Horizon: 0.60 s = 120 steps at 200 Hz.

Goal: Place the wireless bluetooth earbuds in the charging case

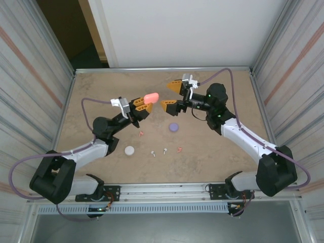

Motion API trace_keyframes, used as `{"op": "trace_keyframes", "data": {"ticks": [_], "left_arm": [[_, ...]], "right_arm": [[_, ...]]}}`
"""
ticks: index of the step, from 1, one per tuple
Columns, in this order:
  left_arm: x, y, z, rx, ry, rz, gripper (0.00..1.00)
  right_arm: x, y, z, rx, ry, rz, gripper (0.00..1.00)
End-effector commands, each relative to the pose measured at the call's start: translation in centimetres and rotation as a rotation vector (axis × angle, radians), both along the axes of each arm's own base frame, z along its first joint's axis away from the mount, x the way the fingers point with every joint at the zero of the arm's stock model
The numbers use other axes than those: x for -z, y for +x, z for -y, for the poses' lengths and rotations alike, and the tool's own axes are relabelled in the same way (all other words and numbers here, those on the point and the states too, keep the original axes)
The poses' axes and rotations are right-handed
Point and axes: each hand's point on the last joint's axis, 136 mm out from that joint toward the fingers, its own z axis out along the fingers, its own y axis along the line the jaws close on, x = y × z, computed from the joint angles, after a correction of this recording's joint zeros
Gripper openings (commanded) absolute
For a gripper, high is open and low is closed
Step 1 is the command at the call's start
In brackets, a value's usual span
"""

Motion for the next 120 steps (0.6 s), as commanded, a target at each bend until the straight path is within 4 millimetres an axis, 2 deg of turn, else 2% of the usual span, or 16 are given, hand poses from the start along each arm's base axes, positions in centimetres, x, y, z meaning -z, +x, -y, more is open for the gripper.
{"op": "trace_keyframes", "data": {"ticks": [1,37,120], "left_arm": [[-1.7,-1.2,-0.1,0.013,-0.018,0.087,0.0],[-1.8,-1.3,-0.1,0.015,-0.018,0.09,0.0],[-1.7,-1.3,0.1,0.022,-0.014,0.09,0.0]], "right_arm": [[-1.1,-0.3,-1.0,-0.029,0.0,0.057,1.0],[-1.0,0.0,-1.9,-0.04,-0.006,0.055,0.99],[-0.7,1.5,-2.4,-0.011,-0.02,0.034,0.96]]}}
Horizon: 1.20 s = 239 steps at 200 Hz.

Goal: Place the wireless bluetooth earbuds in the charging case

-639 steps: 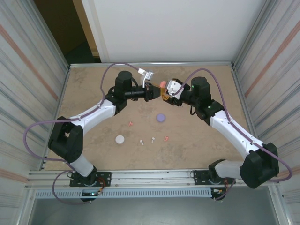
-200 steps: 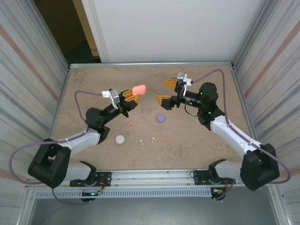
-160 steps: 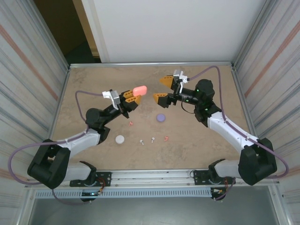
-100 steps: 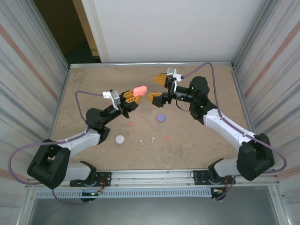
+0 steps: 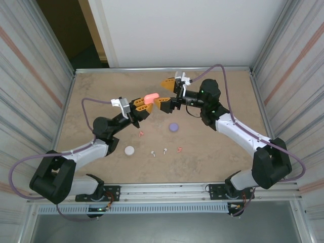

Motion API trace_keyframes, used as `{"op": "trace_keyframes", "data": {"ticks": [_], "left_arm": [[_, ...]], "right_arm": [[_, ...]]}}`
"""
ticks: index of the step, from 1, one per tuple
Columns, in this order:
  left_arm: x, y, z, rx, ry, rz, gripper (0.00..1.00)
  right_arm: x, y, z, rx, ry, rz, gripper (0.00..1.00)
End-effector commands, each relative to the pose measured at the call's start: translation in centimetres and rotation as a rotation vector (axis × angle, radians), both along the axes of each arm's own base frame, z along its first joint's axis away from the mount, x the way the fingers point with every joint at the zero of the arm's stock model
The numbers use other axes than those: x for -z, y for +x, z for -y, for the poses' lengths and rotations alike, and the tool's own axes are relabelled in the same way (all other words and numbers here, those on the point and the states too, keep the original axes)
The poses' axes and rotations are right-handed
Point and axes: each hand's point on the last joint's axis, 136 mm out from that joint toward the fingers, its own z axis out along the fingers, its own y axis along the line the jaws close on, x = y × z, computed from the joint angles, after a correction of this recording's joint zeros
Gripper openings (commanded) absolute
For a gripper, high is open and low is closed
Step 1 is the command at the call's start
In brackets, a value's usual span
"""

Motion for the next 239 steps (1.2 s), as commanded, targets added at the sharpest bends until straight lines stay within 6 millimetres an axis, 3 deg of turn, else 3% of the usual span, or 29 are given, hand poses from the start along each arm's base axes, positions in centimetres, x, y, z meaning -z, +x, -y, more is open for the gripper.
{"op": "trace_keyframes", "data": {"ticks": [1,239], "left_arm": [[-1.7,-1.1,-0.1,0.015,-0.016,0.088,0.0],[-2.0,-1.8,-0.1,0.027,-0.013,0.109,0.0]], "right_arm": [[-0.9,0.3,-0.3,0.007,0.001,0.037,0.96],[-1.3,3.0,-0.2,0.071,-0.022,0.036,0.93]]}}
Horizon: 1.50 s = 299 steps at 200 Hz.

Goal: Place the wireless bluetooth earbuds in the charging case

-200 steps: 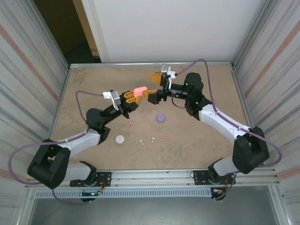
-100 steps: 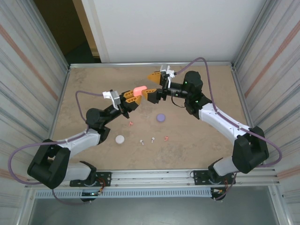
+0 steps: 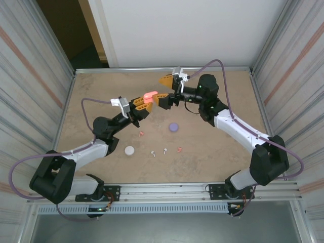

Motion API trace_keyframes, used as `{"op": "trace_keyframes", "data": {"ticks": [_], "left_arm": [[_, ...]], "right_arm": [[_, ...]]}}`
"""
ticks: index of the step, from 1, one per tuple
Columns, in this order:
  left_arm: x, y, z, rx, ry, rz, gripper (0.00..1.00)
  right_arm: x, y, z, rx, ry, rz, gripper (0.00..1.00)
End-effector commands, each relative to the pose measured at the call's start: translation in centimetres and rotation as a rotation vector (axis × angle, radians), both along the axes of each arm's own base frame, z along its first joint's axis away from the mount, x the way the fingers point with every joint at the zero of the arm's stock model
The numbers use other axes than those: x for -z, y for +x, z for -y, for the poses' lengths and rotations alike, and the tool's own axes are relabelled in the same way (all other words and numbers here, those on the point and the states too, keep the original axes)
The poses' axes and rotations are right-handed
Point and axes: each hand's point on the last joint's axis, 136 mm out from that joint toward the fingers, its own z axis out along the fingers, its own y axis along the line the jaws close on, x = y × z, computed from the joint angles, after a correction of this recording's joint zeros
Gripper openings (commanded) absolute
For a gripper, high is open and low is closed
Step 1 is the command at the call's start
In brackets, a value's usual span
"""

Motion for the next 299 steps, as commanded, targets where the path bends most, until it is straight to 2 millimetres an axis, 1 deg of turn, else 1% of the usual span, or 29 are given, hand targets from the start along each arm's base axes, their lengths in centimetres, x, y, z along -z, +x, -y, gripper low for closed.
{"op": "trace_keyframes", "data": {"ticks": [1,52,54,55,61,81,114,151,203,222,264,274,281,294,299], "left_arm": [[-2.0,-2.0,0.0,0.038,-0.01,0.117,0.0],[-1.7,-1.7,0.0,0.026,-0.009,0.108,0.0],[-1.7,-1.6,0.0,0.026,-0.009,0.108,0.0],[-1.7,-1.6,0.1,0.026,-0.008,0.108,0.0],[-1.7,-1.6,0.1,0.024,-0.009,0.106,0.0],[-1.6,-1.4,0.1,0.019,-0.009,0.104,0.0],[-1.4,-1.0,-0.3,-0.016,-0.012,0.095,0.0],[-1.3,-0.9,-0.9,-0.053,-0.016,0.094,0.0],[-1.8,-1.6,-1.6,-0.068,-0.023,0.117,0.0],[-2.1,-1.9,-1.7,-0.067,-0.027,0.126,0.0],[-2.7,-2.6,-2.3,-0.081,-0.035,0.141,0.0],[-2.9,-2.8,-2.4,-0.086,-0.035,0.146,0.0],[-3.0,-3.0,-2.5,-0.089,-0.035,0.152,0.0],[-3.2,-3.3,-2.7,-0.094,-0.033,0.158,0.0],[-3.2,-3.3,-2.8,-0.097,-0.032,0.158,0.0]], "right_arm": [[-0.5,1.7,0.3,0.062,0.001,0.014,0.93],[-1.2,1.8,0.3,0.057,0.005,0.024,0.93],[-1.3,1.8,0.4,0.058,0.006,0.024,0.93],[-1.3,2.1,0.7,0.067,0.006,0.025,0.93],[-1.5,1.7,0.4,0.057,0.006,0.028,0.93],[-2.1,1.2,0.7,0.053,0.013,0.038,0.93],[-2.8,0.3,2.0,0.084,0.013,0.053,0.94],[-2.1,-0.5,3.8,0.165,-0.024,0.031,0.94],[1.1,-0.4,6.6,0.286,-0.092,-0.17,0.93],[2.7,-0.4,7.3,0.314,-0.115,-0.233,0.92],[7.7,-1.3,8.0,0.335,-0.211,-0.419,0.9],[9.3,-1.4,7.9,0.334,-0.218,-0.492,0.89],[10.0,-1.5,7.7,0.329,-0.22,-0.53,0.88],[11.8,-1.8,7.0,0.299,-0.239,-0.614,0.86],[12.6,-1.9,6.6,0.285,-0.255,-0.646,0.84]]}}
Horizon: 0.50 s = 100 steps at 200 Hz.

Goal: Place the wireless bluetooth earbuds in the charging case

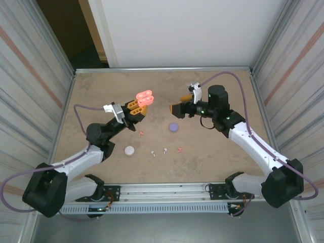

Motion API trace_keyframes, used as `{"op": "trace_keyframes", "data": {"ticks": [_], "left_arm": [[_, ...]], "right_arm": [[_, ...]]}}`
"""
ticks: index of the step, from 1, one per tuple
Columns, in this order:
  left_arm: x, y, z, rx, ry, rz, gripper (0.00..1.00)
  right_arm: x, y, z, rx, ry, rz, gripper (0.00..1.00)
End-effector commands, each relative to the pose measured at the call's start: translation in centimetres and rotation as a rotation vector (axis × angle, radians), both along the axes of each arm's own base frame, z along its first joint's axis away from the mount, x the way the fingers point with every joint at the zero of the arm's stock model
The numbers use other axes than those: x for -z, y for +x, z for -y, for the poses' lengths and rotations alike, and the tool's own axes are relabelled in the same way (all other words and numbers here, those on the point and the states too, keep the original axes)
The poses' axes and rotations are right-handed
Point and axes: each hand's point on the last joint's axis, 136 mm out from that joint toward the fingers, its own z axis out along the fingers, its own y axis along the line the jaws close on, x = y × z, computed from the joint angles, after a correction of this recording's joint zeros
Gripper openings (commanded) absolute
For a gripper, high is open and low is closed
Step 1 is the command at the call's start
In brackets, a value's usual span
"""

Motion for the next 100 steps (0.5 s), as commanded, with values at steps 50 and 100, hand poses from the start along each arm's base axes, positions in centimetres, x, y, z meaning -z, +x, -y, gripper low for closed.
{"op": "trace_keyframes", "data": {"ticks": [50,100], "left_arm": [[-1.8,-1.8,-1.4,-0.041,-0.016,0.076,0.0],[-2.4,-2.5,-1.6,-0.035,-0.024,0.094,0.0]], "right_arm": [[9.3,-0.4,-4.9,-0.074,-0.099,-0.343,0.73],[13.5,0.2,-8.9,-0.133,-0.175,-0.382,0.66]]}}
